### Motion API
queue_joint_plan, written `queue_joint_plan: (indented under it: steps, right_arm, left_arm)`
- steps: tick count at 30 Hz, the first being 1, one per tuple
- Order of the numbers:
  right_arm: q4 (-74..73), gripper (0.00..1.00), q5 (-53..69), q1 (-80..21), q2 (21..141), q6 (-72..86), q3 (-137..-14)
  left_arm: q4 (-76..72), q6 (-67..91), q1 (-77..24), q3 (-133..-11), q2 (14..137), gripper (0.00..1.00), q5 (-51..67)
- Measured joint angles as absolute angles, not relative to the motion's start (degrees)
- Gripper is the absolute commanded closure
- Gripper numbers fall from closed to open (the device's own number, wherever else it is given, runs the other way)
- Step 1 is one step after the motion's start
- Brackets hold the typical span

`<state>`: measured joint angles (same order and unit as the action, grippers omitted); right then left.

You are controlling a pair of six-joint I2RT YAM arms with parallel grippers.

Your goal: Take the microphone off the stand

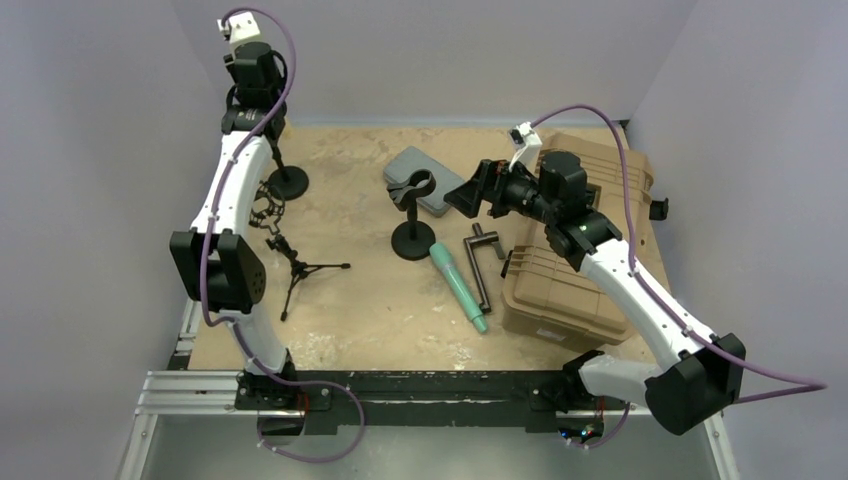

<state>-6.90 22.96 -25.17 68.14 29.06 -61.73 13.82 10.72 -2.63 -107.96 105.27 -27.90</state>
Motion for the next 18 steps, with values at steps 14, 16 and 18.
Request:
queue_joint_plan:
  steps: [14, 16, 18]
  right_arm:
    - [-6.4, 0.05, 23.0, -25.1, 68.2, 29.5, -60.2]
    - [-6.3, 0.05, 23.1, -25.2, 68.2, 29.6, -59.7]
    - [-6.4, 0.05, 23.1, -25.1, 68.2, 29.8, -59.5]
  left_arm:
    - [19.1, 7.6, -6.5, -103.9, 97.1, 1.00, -26.0]
    - [19.0, 6.3, -8.8, -102.8, 95.2, 1.00, -26.2]
    - [19.1, 5.5, -11.3, -101.7, 93.1, 1.00, -26.2]
